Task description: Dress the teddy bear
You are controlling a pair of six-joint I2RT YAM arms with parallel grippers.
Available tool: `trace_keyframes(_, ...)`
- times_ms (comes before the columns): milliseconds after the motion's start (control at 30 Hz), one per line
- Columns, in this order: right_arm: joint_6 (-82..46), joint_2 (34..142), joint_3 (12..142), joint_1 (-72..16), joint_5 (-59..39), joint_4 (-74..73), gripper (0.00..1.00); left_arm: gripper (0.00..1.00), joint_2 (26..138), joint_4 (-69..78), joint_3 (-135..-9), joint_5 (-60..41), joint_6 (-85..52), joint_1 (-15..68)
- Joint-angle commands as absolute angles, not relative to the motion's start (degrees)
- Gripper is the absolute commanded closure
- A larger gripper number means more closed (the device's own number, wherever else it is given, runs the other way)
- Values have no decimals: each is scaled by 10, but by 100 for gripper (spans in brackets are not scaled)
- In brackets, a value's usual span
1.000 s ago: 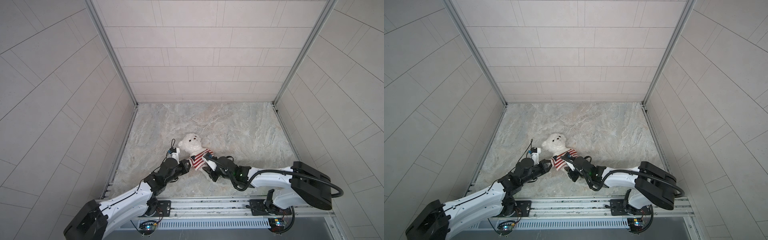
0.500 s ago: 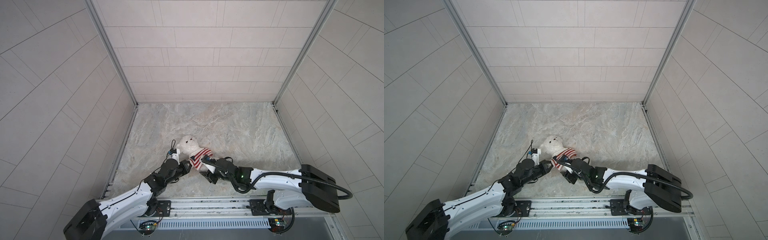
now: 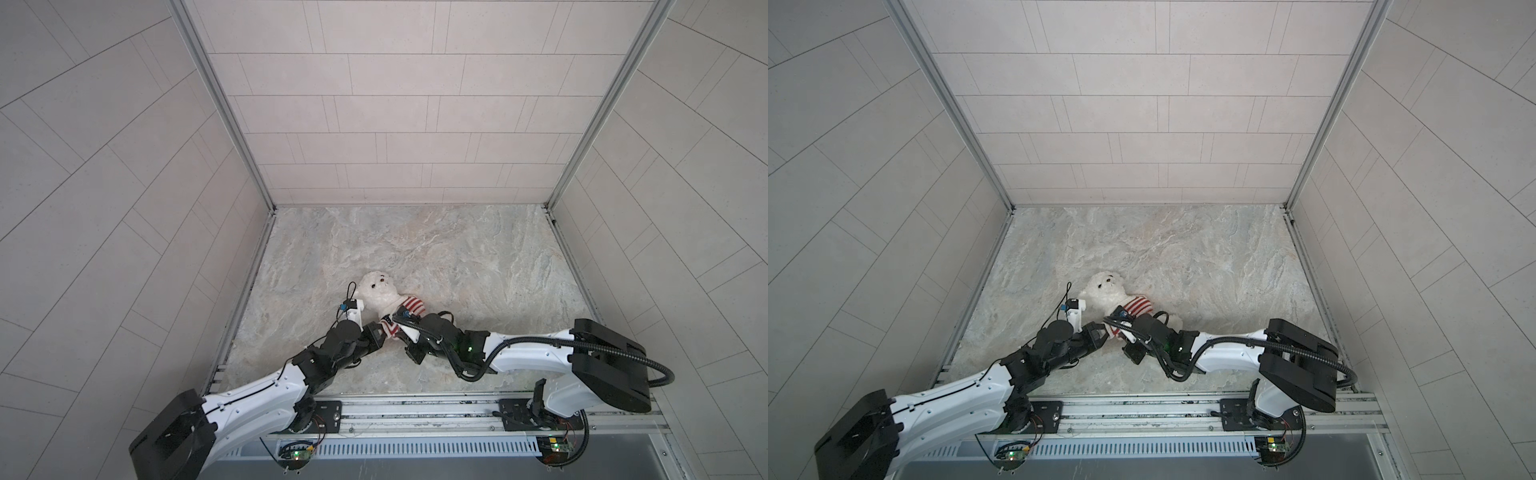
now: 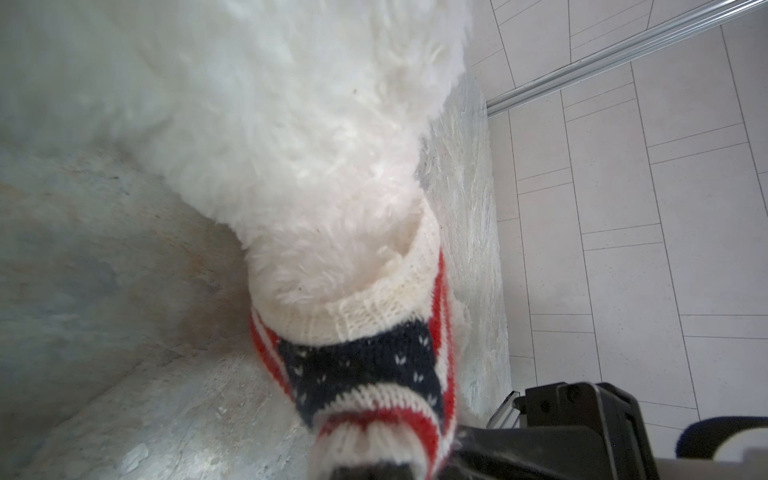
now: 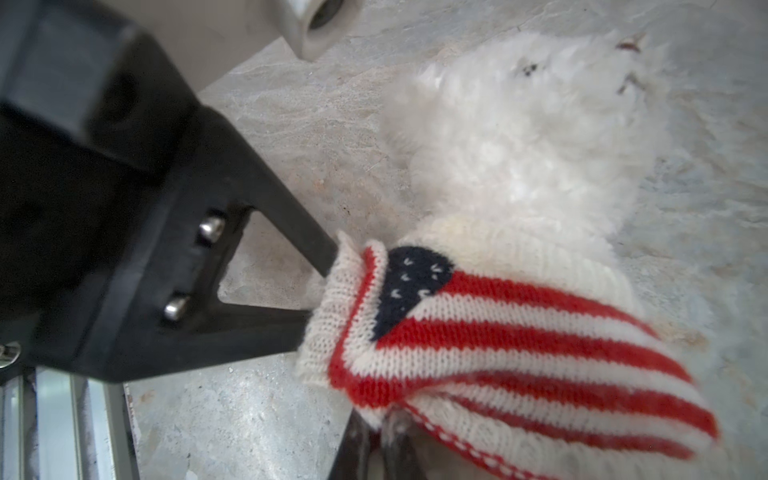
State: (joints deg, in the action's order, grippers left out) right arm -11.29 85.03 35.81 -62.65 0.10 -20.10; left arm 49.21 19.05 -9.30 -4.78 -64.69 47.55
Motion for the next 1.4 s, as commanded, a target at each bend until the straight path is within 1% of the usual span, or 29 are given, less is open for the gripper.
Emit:
trace_keyframes(0, -124, 831, 331, -621, 51, -191, 100, 100, 463, 182, -88, -55, -643, 480)
trace_keyframes(100, -130, 811, 302, -612, 83, -197, 100, 100, 437, 159, -83, -61, -640, 479)
trace_keyframes(300, -141, 767, 259, -594, 107, -197, 100, 100, 415, 133, -78, -73, -622, 472)
trace_keyframes(400, -143, 762, 253, -587, 112, -189, 100, 100, 427, 158, -75, -125, -603, 450)
trace_keyframes(533, -143, 764, 245, -580, 111, -191, 100, 100, 415, 132, -76, -170, -580, 418)
trace_keyframes(633, -126, 764, 248, -580, 78, -202, 100, 100, 396, 101, -80, -173, -574, 406)
trace_keyframes(733, -111, 782, 266, -590, 11, -229, 100, 100, 402, 89, -87, -160, -569, 406)
trace_keyframes(867, -103, 825, 308, -626, 0, -240, 100, 100, 429, 107, -81, -133, -586, 408)
trace_keyframes(967, -116, 851, 308, -628, -25, -294, 100, 100, 433, 115, -74, -90, -609, 424)
trace_keyframes(1133, -132, 883, 318, -635, -38, -320, 100, 85, 438, 129, -65, -21, -639, 452)
trace_keyframes(1200, -135, 888, 319, -635, -42, -324, 100, 76, 442, 158, -56, -12, -650, 454)
trace_keyframes(1233, -136, 889, 319, -636, -42, -324, 100, 74, 445, 169, -54, -11, -652, 455)
trace_keyframes(1367, -141, 893, 316, -636, -46, -337, 100, 71, 464, 191, -62, -13, -649, 463)
